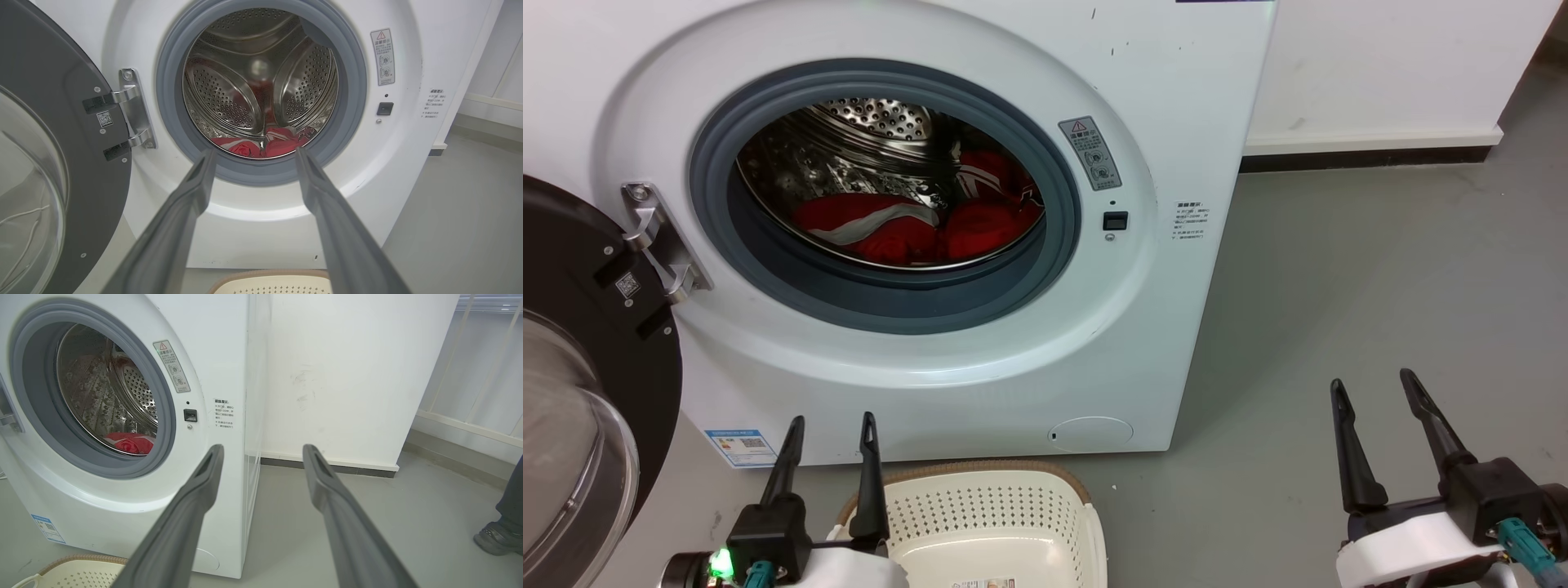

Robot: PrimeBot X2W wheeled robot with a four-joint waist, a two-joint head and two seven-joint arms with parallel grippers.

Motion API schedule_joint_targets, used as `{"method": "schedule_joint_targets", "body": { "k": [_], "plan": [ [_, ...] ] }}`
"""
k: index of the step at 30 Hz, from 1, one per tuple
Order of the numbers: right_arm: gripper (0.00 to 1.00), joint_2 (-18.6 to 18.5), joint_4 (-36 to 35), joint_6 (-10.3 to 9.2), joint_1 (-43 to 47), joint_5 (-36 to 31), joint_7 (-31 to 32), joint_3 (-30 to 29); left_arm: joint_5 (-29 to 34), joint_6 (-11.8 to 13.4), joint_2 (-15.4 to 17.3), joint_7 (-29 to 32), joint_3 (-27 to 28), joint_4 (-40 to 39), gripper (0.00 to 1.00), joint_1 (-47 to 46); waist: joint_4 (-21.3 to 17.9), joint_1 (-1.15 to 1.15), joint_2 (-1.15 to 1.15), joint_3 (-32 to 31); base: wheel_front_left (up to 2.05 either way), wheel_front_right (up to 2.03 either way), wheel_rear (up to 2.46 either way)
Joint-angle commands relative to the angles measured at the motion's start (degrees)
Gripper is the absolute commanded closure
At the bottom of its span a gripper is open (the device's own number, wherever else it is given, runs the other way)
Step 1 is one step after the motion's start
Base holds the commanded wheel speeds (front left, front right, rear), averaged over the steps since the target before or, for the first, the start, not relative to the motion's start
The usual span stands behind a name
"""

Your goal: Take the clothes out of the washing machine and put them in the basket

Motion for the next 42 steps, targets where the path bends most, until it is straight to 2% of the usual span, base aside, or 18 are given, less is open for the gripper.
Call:
{"method": "schedule_joint_targets", "body": {
  "k": [1, 5, 9, 25, 42],
  "plan": [
    [0.0, 0.0, -0.1, -0.03, 0.0, -0.8, -0.4, 0.1, 0.8, 0.5, 0.3, -0.4, -0.3, -0.6, 0.0, 0.5, -0.1, 0.0, 0.0, 0.0, 0.0, 0.0, 0.0],
    [0.0, 0.0, -0.1, -0.03, 0.2, -0.8, -1.1, 0.4, 1.1, 1.5, 0.8, -1.1, -1.3, -0.9, 0.0, 0.7, -0.3, 0.0, 0.0, -0.1, 0.0, 0.0, 0.0],
    [0.0, 0.0, 0.0, -0.03, 0.6, 0.1, -1.6, 0.1, 0.5, 0.3, -0.1, -1.6, 0.0, -1.2, 0.0, 1.6, -0.5, 0.0, 0.0, -0.3, 0.0, 0.0, 0.0],
    [0.0, 0.0, 1.8, -0.04, 1.5, -3.8, -3.3, 0.5, 8.0, -5.3, -2.8, -3.3, 3.2, -0.3, 0.0, 3.4, -0.7, 0.0, 0.0, -0.9, 0.0, 0.0, 0.0],
    [0.0, 0.0, 2.1, -0.04, 0.6, -2.6, -3.2, 0.3, 9.2, -7.0, -4.1, -3.2, 5.2, 0.0, 0.0, 2.8, -1.0, 0.0, 0.0, 0.0, 0.0, 0.0, 0.0]
  ]
}}
